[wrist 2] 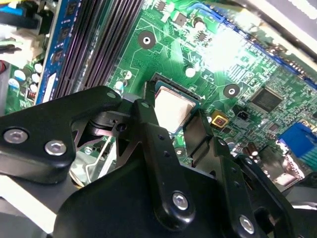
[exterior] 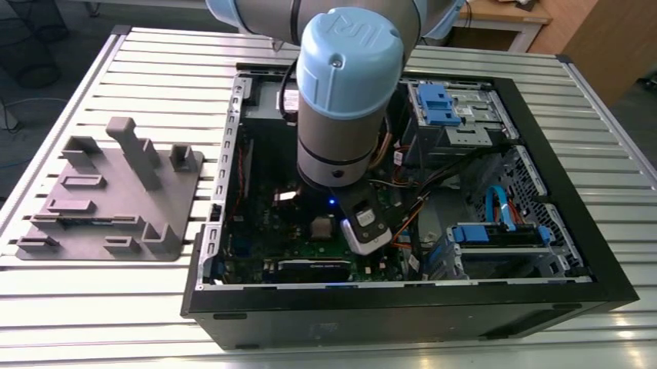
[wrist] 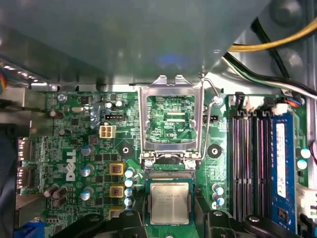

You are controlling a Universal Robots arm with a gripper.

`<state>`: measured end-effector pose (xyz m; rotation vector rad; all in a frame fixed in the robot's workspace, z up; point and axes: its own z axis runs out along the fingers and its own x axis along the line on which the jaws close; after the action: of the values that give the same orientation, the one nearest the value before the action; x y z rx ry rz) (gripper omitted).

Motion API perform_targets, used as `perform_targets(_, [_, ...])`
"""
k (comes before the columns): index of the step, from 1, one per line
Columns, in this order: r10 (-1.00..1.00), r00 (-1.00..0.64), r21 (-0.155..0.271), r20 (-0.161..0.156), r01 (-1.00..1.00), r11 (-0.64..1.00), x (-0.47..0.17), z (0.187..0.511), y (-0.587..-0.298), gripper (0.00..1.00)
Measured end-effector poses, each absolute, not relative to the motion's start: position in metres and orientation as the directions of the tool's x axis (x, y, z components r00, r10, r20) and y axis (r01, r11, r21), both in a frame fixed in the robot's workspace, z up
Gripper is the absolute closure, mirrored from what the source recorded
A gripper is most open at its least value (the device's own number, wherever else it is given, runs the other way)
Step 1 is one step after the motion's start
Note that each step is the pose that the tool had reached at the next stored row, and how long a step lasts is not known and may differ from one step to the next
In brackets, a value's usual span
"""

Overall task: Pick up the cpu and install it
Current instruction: 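Place the cpu into insertion slot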

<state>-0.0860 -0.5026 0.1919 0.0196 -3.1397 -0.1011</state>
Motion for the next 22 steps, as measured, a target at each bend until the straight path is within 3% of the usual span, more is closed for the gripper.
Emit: perform_targets(22, [0.024, -1.000, 0.065, 0.000, 0.024, 0.998, -0.0845, 0.1871, -0.4992, 0.53])
